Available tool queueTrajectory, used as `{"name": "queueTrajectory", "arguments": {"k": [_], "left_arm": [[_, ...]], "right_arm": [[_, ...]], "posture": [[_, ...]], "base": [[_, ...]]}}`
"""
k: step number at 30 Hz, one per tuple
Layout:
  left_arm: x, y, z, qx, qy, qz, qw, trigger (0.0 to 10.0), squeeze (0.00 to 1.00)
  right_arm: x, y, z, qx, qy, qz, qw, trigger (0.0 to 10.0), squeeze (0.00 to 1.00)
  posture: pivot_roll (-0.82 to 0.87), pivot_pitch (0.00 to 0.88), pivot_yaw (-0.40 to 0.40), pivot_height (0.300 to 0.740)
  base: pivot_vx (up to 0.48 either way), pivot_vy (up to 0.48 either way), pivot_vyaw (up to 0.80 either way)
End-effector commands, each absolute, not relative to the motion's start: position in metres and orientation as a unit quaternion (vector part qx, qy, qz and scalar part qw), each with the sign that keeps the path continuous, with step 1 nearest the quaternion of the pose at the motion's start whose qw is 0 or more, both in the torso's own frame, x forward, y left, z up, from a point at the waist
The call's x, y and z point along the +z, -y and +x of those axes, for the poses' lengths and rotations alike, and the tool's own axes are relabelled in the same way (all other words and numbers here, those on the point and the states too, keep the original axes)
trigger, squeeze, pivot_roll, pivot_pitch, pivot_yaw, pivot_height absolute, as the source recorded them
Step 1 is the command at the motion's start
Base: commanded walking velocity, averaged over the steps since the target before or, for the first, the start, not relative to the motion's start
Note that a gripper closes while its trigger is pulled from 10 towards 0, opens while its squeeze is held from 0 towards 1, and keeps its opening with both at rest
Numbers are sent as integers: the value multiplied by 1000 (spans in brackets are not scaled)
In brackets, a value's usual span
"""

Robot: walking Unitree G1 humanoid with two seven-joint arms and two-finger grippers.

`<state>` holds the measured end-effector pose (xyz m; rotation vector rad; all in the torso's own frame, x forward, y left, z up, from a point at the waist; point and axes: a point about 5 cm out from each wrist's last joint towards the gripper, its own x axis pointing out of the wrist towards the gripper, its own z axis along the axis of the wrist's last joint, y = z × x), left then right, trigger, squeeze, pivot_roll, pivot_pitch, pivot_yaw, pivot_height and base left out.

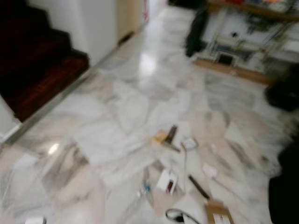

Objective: Sweep floor

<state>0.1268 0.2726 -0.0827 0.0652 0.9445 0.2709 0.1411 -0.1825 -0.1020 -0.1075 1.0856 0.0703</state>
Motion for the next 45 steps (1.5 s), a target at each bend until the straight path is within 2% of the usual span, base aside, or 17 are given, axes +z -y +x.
{"name": "queueTrajectory", "arguments": {"k": [1,14,45], "left_arm": [[-80,-271,134,122,-446,43,886,10000,0],[-81,-271,134,117,-449,48,885,10000,0],[-85,-263,131,122,-456,30,881,10000,0]], "right_arm": [[-107,183,127,23,-536,-25,843,10000,0],[-107,183,127,23,-536,-27,843,10000,0],[-106,183,131,18,-529,-10,848,10000,0]], "posture": [[61,76,-1,740],[59,48,3,740],[53,73,-11,740]], "base": [[0,0,-800],[0,0,-798],[0,0,0]]}}
